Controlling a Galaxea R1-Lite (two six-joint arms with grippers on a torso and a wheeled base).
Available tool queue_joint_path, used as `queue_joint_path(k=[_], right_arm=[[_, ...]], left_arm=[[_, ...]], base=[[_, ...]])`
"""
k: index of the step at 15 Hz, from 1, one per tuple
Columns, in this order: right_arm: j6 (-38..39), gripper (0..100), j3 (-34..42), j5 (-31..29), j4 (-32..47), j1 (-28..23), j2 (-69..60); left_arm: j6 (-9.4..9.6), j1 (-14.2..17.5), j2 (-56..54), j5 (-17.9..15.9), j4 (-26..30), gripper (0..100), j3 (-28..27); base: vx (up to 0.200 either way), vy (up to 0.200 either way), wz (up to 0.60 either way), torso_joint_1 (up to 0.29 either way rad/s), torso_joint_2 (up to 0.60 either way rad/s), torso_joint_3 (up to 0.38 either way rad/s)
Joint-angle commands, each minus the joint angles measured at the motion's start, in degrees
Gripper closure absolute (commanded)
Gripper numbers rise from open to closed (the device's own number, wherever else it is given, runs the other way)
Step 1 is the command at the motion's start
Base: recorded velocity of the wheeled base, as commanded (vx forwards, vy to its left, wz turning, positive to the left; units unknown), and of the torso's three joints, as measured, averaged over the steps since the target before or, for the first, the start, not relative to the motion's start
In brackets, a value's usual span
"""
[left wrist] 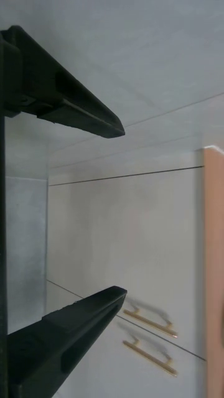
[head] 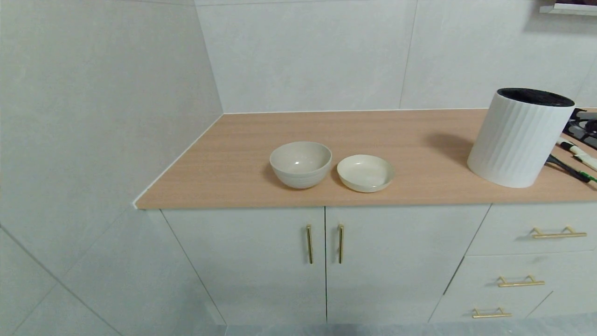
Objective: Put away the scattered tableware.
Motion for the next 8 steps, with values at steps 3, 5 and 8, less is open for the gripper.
queue_joint_path(k=[3, 5, 8], right_arm=[[0.0, 0, 0.0, 0.0, 0.0, 0.0, 0.1], [0.0, 0, 0.0, 0.0, 0.0, 0.0, 0.1], [0.0, 0, 0.0, 0.0, 0.0, 0.0, 0.0]], left_arm=[[-0.01, 0.0, 0.0, 0.0, 0.0, 0, 0.0], [-0.01, 0.0, 0.0, 0.0, 0.0, 0, 0.0], [-0.10, 0.0, 0.0, 0.0, 0.0, 0, 0.0]], base=[[0.000, 0.000, 0.00, -0.214, 0.50, 0.282], [0.000, 0.000, 0.00, -0.205, 0.49, 0.288], [0.000, 0.000, 0.00, -0.186, 0.48, 0.284]])
